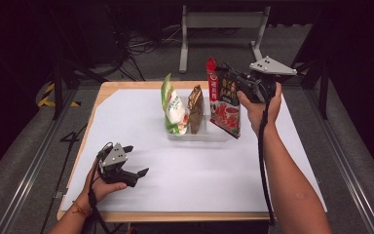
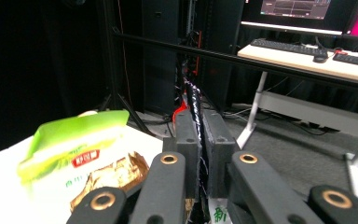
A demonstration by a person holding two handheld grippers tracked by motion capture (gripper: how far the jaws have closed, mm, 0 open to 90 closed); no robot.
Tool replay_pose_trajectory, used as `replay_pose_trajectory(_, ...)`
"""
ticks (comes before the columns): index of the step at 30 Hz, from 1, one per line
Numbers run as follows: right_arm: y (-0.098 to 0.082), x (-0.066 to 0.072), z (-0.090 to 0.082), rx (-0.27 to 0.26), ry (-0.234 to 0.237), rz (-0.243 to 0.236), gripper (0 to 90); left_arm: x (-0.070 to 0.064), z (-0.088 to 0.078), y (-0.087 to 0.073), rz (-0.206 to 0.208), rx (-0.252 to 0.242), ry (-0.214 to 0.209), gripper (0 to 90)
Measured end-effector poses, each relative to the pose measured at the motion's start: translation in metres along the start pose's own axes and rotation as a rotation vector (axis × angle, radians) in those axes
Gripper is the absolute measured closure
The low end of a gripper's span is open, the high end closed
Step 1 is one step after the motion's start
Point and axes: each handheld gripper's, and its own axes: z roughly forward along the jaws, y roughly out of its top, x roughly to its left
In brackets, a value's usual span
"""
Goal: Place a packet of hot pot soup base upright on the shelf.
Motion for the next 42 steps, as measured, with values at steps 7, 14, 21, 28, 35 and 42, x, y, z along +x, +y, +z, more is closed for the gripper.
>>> replay_pose_trajectory(7,-0.001,0.004,0.019,0.016,-0.039,-0.013,87.0,-0.001,-0.001,0.000,0.006,-0.010,0.005,5.7)
replay_pose_trajectory(14,-0.005,0.007,0.042,0.026,-0.075,-0.004,86.9,-0.002,-0.001,0.000,0.009,-0.013,0.005,5.7)
replay_pose_trajectory(21,-0.014,0.009,0.054,0.006,-0.067,-0.003,86.8,-0.001,-0.002,-0.001,0.007,-0.013,-0.001,5.7)
replay_pose_trajectory(28,-0.034,0.008,0.050,-0.029,-0.034,0.009,86.6,-0.002,0.000,0.000,0.015,-0.003,-0.001,5.7)
replay_pose_trajectory(35,-0.048,0.004,0.046,-0.053,-0.014,0.020,86.2,-0.002,0.000,0.000,0.012,-0.004,0.000,5.7)
replay_pose_trajectory(42,-0.056,0.001,0.041,-0.052,0.013,0.005,84.7,-0.002,0.001,0.000,0.011,0.001,-0.004,5.7)
